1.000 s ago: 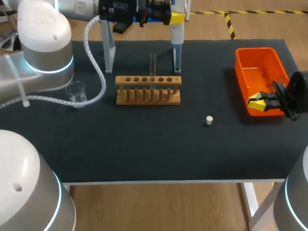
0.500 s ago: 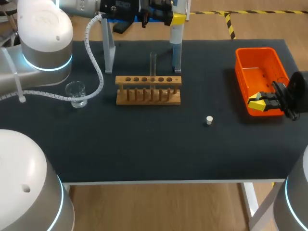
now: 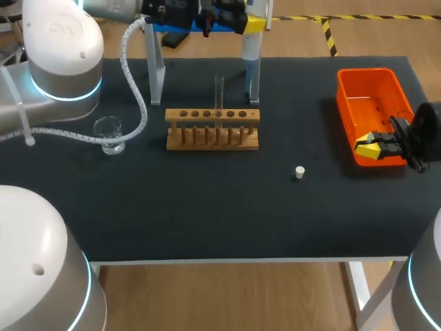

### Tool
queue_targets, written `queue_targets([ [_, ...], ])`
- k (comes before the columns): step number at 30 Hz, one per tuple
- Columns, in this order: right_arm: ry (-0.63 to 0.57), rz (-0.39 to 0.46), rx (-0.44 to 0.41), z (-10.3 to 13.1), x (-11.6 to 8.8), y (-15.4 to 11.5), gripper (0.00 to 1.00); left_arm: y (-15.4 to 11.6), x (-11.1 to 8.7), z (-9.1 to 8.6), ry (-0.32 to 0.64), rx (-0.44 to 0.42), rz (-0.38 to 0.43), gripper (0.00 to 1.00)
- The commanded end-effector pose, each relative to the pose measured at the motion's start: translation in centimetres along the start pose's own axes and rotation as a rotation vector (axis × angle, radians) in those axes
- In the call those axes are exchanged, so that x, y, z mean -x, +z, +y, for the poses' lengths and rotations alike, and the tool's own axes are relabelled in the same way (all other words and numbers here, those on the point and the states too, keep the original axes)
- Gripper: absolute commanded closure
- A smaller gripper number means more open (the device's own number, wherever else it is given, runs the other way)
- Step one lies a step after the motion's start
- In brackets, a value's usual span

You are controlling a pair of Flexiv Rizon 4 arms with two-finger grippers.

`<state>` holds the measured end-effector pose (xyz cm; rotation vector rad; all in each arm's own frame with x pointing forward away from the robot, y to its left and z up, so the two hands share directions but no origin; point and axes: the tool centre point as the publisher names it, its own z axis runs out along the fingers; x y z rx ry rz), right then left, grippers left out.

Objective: Invert the test tube, pick up the pipette, mount the tip to pipette, aspirate from beaker and dispense into the tube, eject the tip, return the pipette, and cap with the stopper.

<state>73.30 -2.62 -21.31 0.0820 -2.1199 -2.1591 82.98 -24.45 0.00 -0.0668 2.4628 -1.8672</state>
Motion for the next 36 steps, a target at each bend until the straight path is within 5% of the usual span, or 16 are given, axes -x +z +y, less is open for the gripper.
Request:
queue_targets([
  [1,-0.001,0.001,0.000,-0.03,-0.07,-0.06,1.00,-0.28,-0.10,0.27,-0.013,0.010,-0.019,1.00],
  [14,-0.001,0.001,0.000,-0.03,-0.07,-0.06,1.00,-0.86,0.67,0.70,-0.067,-0.002,-0.133,1.00],
  [36,-0.001,0.001,0.000,-0.03,-0.07,-0.06,1.00,-1.02,0.80,0.62,-0.068,-0.002,-0.150,1.00],
])
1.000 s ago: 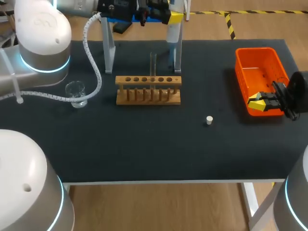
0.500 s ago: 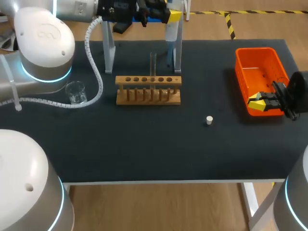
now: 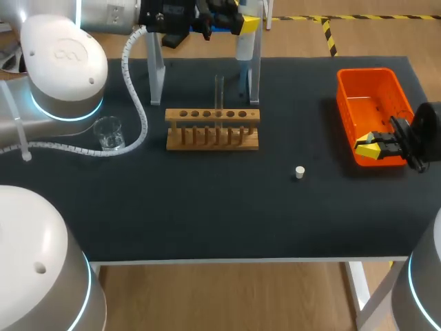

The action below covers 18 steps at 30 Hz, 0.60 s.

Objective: Invert the test tube, pick up the pipette, mount the tip to pipette, aspirate from beaker and dispense into the tube, eject the tip, return the pipette, and cap with the stopper.

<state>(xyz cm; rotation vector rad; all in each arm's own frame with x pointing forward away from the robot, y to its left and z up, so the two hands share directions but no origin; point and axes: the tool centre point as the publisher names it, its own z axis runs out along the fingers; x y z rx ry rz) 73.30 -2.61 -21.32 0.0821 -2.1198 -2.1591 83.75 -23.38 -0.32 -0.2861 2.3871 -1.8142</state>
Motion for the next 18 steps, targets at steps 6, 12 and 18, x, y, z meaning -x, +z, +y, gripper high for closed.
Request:
queue_targets([
  [6,-0.001,0.001,0.000,0.0,-0.1,-0.1,1.00,-0.1,0.0,0.0,0.000,-0.001,0.002,1.00],
  [12,-0.001,0.001,0.000,0.0,-0.1,-0.1,1.00,-0.1,0.0,0.0,0.000,-0.001,0.002,1.00],
  [18,-0.001,0.003,-0.009,0.6,1.5,2.4,1.00,-0.1,0.0,0.0,0.000,-0.001,0.002,1.00],
])
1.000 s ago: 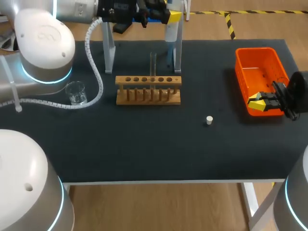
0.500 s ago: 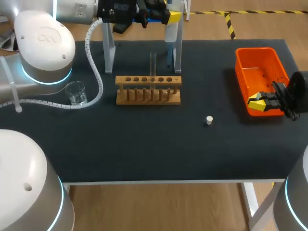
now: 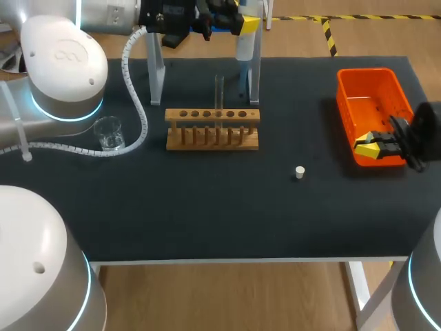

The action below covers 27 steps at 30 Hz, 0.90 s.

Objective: Invert the test tube, pick up the pipette, mount the tip to pipette, aspirate from beaker and dispense into the tube, eject the tip, return the pipette, and cap with the stopper.

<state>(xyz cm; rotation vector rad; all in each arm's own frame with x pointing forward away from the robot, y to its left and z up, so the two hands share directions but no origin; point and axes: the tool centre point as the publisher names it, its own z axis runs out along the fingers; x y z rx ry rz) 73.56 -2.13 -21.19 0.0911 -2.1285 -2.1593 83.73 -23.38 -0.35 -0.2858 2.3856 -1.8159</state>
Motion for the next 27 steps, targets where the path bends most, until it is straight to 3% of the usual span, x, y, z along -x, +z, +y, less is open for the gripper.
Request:
queue_targets([
  [1,0.012,0.008,0.000,0.5,1.7,2.7,1.00,-0.1,0.0,0.0,0.000,0.000,0.002,1.00],
  [17,0.003,0.031,-0.026,1.1,7.3,9.7,1.00,-0.1,0.0,0.0,0.000,0.000,0.002,1.00],
  [27,-0.004,0.060,-0.039,0.9,9.7,14.3,1.00,-0.1,0.0,0.0,0.000,0.000,0.002,1.00],
])
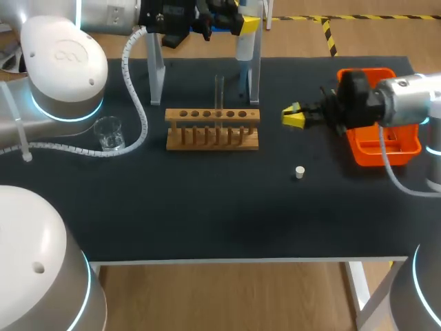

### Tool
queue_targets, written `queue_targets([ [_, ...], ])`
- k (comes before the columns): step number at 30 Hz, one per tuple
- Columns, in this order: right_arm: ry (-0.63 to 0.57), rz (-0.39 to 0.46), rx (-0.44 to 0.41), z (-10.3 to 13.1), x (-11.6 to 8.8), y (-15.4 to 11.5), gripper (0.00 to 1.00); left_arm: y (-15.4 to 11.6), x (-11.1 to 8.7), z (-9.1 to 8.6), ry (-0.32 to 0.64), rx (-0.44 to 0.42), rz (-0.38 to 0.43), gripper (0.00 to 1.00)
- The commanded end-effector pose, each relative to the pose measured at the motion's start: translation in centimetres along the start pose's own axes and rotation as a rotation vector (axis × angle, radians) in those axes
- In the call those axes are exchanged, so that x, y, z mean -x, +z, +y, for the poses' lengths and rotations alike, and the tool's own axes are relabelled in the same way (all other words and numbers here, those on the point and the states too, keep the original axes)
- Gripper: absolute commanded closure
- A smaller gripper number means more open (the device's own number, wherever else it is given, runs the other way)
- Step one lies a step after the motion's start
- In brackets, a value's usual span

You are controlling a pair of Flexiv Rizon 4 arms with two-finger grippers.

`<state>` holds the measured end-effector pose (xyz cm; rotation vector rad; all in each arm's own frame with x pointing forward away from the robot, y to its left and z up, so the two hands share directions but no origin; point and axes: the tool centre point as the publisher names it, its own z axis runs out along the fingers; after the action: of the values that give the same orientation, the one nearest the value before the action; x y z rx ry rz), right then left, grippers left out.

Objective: Invert the test tube, pick up the pipette, mount the tip to pipette, aspirate from beaker and dispense into the tube, eject the tip, return the pipette, and cap with the stopper.

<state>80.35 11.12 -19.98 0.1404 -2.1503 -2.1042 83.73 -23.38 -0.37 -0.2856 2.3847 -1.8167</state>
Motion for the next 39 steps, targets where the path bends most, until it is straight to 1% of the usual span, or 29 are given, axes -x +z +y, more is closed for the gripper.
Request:
queue_targets([
  [1,0.001,0.024,-0.002,-0.4,1.6,2.3,1.00,-0.1,0.0,0.0,0.000,0.001,0.002,1.00],
  [11,0.003,0.049,0.008,-1.1,3.4,5.5,1.00,-0.1,0.0,0.0,0.000,0.001,0.002,1.00],
  [20,0.001,0.057,0.001,-1.2,4.7,7.4,1.00,-0.1,0.0,0.0,0.000,0.001,0.002,1.00],
  [27,0.006,0.063,0.008,-0.8,4.7,8.5,1.00,-0.1,0.0,0.0,0.000,0.001,0.002,1.00],
  [39,-0.006,0.060,0.015,0.2,4.8,9.3,1.00,-0.1,0.0,0.0,0.000,0.001,0.002,1.00],
])
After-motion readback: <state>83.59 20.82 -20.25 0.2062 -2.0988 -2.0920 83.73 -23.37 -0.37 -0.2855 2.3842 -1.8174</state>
